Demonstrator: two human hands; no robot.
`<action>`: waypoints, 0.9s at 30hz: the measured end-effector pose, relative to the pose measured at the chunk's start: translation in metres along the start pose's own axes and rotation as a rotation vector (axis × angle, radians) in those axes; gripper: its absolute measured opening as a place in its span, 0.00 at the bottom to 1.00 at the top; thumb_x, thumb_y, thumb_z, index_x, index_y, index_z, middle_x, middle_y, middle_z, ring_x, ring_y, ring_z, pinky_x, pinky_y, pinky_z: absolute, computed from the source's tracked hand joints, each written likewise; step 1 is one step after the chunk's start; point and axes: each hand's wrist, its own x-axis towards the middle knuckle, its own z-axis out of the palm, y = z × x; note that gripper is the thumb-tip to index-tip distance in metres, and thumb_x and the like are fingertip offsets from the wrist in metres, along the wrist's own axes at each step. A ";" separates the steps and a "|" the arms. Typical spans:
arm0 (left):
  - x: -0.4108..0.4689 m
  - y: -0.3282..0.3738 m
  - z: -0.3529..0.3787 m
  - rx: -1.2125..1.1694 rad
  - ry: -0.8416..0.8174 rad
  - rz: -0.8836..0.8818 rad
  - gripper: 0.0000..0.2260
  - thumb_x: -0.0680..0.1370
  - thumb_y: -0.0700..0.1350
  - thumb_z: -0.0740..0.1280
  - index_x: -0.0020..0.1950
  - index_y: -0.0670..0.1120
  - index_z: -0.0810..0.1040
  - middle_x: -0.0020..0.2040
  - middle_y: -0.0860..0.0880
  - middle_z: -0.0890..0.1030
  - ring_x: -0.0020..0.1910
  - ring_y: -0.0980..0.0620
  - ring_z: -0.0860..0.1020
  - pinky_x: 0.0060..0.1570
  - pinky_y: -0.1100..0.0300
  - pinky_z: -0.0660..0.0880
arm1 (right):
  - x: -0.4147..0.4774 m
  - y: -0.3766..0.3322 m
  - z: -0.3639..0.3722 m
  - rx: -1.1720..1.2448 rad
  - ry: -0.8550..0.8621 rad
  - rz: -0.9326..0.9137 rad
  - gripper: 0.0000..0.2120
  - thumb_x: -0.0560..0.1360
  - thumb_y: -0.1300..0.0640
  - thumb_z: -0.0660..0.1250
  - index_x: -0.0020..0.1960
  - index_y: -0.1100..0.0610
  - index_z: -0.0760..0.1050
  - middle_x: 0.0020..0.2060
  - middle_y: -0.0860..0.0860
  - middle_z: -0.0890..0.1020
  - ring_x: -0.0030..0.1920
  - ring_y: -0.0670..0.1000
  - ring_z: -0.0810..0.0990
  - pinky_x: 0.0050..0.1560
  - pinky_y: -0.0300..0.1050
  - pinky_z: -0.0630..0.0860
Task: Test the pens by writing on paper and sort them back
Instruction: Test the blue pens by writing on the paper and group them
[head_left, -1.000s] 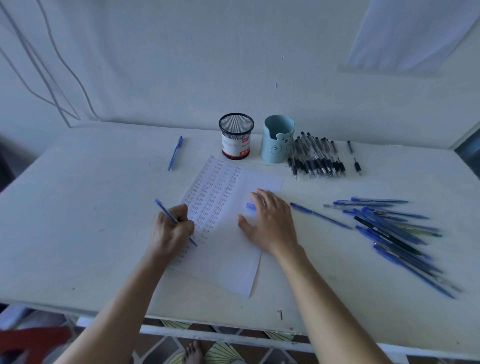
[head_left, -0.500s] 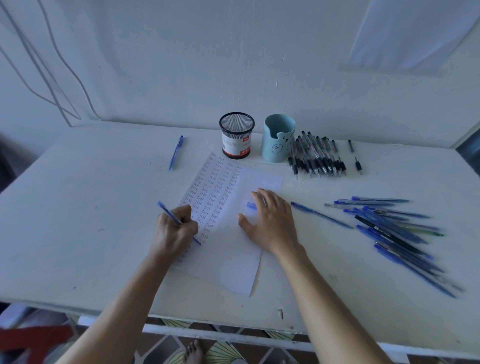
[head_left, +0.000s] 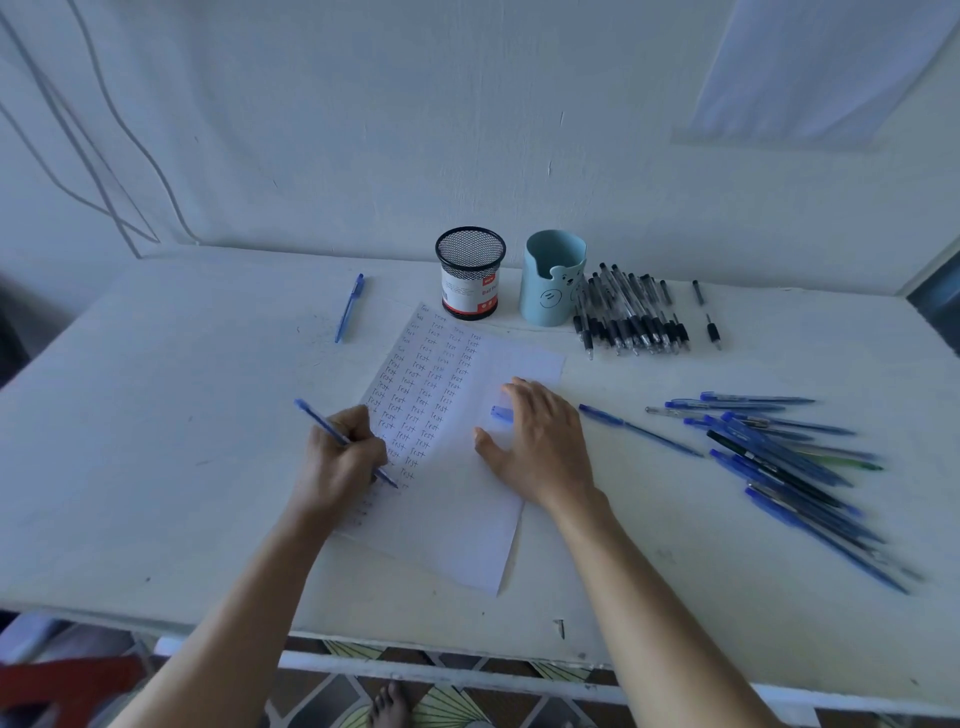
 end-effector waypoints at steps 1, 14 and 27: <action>0.002 0.001 -0.002 -0.109 0.012 -0.038 0.14 0.60 0.34 0.64 0.26 0.49 0.60 0.24 0.52 0.61 0.23 0.52 0.60 0.25 0.63 0.57 | 0.000 0.000 -0.001 0.043 0.012 0.004 0.31 0.71 0.39 0.55 0.66 0.57 0.72 0.65 0.52 0.77 0.67 0.55 0.73 0.67 0.50 0.65; 0.017 0.019 0.034 -0.455 -0.087 -0.021 0.04 0.73 0.37 0.69 0.42 0.38 0.75 0.37 0.47 0.81 0.40 0.45 0.84 0.45 0.58 0.80 | 0.001 0.004 -0.001 0.172 0.067 -0.025 0.27 0.74 0.48 0.54 0.66 0.63 0.72 0.51 0.49 0.80 0.57 0.55 0.78 0.62 0.51 0.72; 0.025 0.021 0.053 -0.490 -0.159 -0.042 0.14 0.76 0.25 0.61 0.34 0.39 0.72 0.32 0.40 0.79 0.31 0.47 0.81 0.34 0.60 0.78 | 0.000 0.009 -0.002 0.335 0.197 0.030 0.07 0.77 0.57 0.70 0.54 0.51 0.77 0.50 0.43 0.81 0.55 0.51 0.74 0.49 0.42 0.59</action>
